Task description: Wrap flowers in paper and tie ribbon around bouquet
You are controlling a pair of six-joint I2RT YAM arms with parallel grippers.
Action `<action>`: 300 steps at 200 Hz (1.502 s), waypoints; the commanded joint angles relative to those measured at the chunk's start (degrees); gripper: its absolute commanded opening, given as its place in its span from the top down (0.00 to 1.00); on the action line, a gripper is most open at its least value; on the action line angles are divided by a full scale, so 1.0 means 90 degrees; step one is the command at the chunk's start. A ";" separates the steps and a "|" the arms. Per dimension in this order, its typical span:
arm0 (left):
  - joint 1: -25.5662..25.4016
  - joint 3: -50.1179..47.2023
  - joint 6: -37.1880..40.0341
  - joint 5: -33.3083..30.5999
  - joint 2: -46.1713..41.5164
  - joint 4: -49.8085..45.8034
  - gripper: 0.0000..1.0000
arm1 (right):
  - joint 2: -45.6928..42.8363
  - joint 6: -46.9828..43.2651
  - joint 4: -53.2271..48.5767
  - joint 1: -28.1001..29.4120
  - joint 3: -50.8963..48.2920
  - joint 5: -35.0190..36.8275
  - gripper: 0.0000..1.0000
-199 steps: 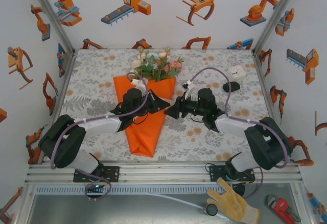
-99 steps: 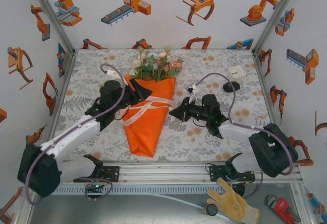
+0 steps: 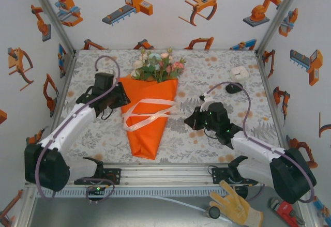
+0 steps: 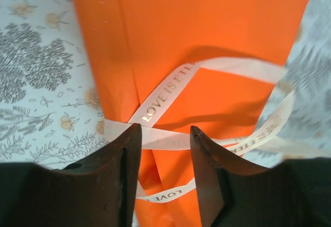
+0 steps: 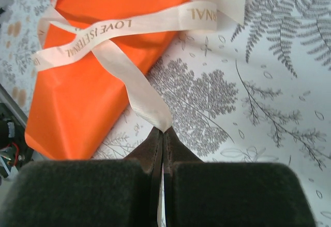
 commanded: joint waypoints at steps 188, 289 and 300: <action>-0.0602 0.1417 0.1995 -0.0641 0.2342 0.0118 0.69 | -0.0195 -0.0103 -0.0580 0.0010 0.0310 0.0196 1.00; -0.0131 0.1532 0.2071 0.0661 0.2340 -0.0185 0.46 | -0.0484 -0.0055 -0.0819 0.0010 0.0160 0.0620 1.00; -0.0171 0.1524 0.2110 0.0507 0.2434 -0.0196 0.46 | -0.0427 -0.0030 -0.0739 0.0009 0.0170 0.0575 1.00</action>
